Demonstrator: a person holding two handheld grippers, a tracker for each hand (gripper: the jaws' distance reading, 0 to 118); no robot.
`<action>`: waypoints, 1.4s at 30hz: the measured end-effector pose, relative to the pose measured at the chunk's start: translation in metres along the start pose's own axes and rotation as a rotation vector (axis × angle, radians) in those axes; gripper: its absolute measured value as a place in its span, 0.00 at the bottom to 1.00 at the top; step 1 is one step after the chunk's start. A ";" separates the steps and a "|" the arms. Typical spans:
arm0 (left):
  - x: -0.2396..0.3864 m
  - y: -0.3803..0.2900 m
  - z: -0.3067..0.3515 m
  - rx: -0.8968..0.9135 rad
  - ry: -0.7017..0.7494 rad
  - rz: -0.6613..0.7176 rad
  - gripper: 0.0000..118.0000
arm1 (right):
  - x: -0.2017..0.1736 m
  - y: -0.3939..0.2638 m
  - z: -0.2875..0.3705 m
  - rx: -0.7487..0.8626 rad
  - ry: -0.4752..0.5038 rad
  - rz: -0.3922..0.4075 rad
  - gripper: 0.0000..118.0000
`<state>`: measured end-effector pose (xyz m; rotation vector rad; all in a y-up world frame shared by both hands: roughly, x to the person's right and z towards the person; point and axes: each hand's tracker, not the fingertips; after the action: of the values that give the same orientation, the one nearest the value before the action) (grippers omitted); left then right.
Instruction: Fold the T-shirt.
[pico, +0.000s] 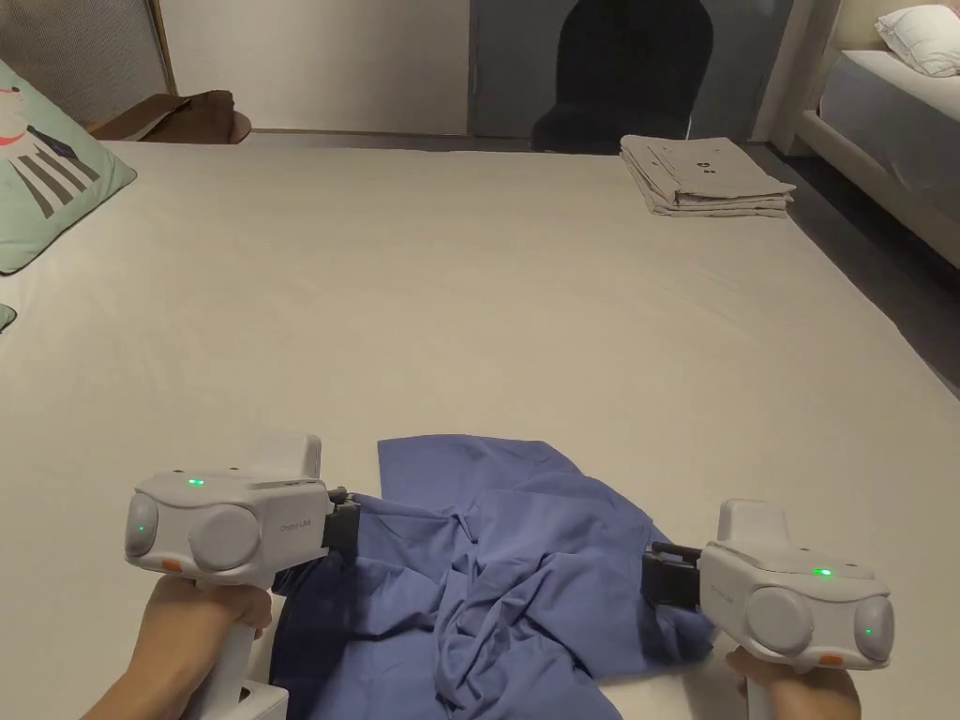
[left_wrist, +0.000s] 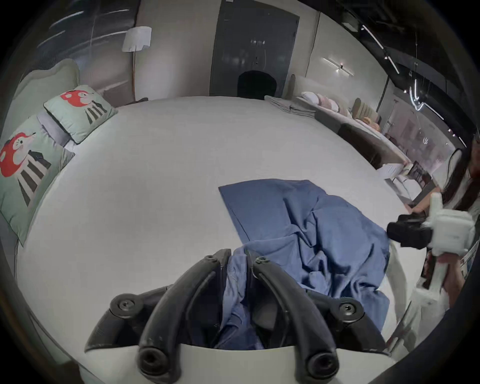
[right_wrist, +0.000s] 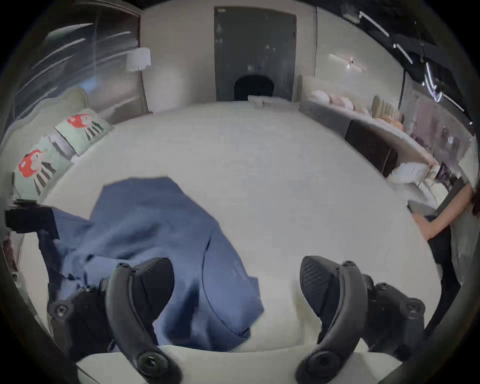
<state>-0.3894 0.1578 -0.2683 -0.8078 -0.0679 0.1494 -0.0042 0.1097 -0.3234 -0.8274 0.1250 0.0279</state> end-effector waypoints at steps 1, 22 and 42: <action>0.000 0.000 0.000 0.001 -0.004 0.003 0.07 | -0.001 -0.001 -0.007 -0.028 -0.002 0.002 0.86; -0.029 0.022 0.030 0.139 -0.004 0.074 0.07 | -0.012 0.062 0.074 0.314 0.063 0.186 0.05; -0.097 0.265 0.144 0.570 0.326 0.025 0.07 | -0.033 0.302 0.139 0.836 -0.095 0.279 0.05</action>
<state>-0.5300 0.4254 -0.3610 -0.2559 0.2827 0.0535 -0.0458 0.4172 -0.4480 0.0312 0.1460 0.2602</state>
